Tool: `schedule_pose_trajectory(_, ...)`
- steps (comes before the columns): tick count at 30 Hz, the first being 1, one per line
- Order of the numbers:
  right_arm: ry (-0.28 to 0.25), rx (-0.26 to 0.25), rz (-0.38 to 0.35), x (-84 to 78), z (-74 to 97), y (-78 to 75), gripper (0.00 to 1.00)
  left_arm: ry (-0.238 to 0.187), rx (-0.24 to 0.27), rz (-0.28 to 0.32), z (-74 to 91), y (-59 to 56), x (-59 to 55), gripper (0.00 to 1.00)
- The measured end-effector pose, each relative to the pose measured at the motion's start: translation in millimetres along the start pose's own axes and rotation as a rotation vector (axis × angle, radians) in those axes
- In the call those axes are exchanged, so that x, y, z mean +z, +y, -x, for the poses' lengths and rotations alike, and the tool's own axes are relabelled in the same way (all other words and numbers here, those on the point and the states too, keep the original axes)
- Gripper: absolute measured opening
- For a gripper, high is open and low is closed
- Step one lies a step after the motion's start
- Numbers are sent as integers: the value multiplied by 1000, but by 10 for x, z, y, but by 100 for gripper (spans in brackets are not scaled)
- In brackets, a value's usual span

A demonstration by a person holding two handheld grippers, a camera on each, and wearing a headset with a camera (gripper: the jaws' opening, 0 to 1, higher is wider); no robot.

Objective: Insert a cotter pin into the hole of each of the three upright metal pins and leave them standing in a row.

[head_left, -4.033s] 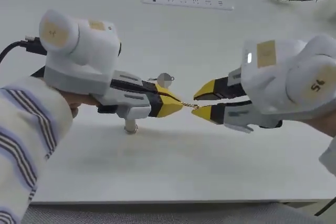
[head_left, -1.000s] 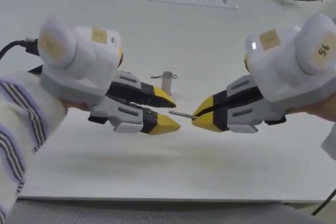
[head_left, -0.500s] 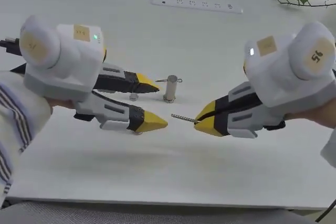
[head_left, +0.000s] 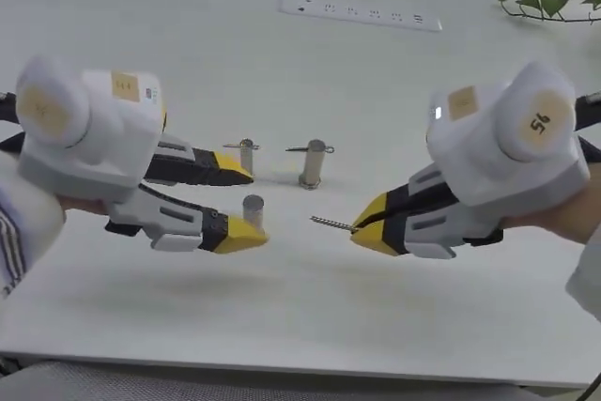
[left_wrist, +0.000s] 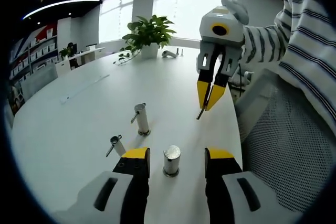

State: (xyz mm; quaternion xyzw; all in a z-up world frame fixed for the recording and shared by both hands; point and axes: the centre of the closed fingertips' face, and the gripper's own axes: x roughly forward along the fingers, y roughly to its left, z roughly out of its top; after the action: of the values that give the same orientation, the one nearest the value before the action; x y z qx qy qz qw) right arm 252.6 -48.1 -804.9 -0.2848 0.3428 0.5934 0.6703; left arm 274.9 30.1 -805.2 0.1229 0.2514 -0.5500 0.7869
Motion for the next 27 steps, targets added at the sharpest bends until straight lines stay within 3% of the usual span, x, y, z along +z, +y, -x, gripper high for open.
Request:
schedule_pose_trajectory(10,8,-14,14,18,-88,-52,3,58,21,1,-88,44,-203,34)
schedule_pose_trajectory(27,1,-8,30,117,-244,-168,3,53,54,49,-188,97,-303,17)
